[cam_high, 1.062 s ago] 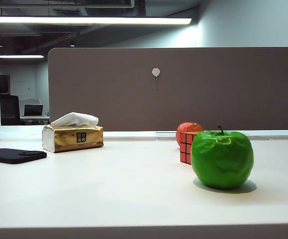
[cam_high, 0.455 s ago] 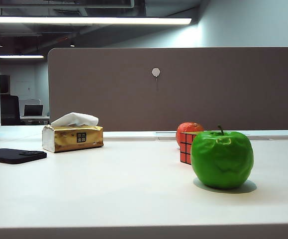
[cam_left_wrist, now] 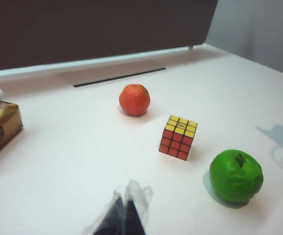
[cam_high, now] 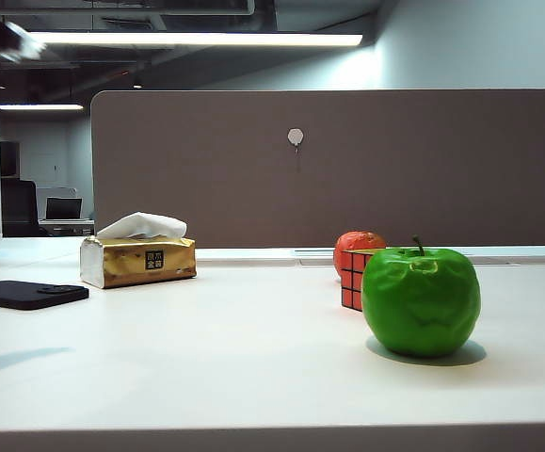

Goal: Move all the fruits on the tabletop near the face of the Rubik's cube that has the color most similar to each fruit.

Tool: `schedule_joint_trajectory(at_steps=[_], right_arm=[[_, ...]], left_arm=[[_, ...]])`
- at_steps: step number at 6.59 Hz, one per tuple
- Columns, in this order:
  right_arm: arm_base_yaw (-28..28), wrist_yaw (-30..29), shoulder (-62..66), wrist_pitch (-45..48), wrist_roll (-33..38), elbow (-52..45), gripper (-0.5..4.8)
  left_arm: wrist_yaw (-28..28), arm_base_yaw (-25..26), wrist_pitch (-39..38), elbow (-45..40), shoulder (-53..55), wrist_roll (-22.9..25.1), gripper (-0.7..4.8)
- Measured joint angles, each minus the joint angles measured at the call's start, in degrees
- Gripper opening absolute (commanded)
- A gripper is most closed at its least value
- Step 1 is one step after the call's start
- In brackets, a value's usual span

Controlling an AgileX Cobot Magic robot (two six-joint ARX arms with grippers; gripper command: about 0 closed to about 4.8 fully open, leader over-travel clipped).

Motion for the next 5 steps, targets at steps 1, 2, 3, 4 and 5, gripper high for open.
schedule_joint_trajectory(at_steps=[1,2,3,4,5], right_arm=[[1.44,-1.66,1.16,1.73,0.15,-0.04,-0.01],[1.42,-7.39,1.09,5.68,0.33,-0.02,-0.01],[1.42,-7.61,1.86,5.60,0.35,-0.04,-0.01],[1.42,-7.41,4.94,4.70,2.36,-0.02,-0.01],[1.42,-7.39,8.41,4.17,3.39,-0.04,-0.01]], left_arm=[[-5.46,-7.56,6.75,0.00,7.89,0.02,-0.05],[-6.16,-8.22,14.38,0.00,14.36,0.02,-0.05],[-6.21,-8.22,22.49,0.00,20.22,-0.02,-0.05],[-6.21,-8.22,33.29,0.02,27.69,-2.62,-0.05],[-6.21,-8.22,39.47,0.02,31.12,-2.60,-0.05]])
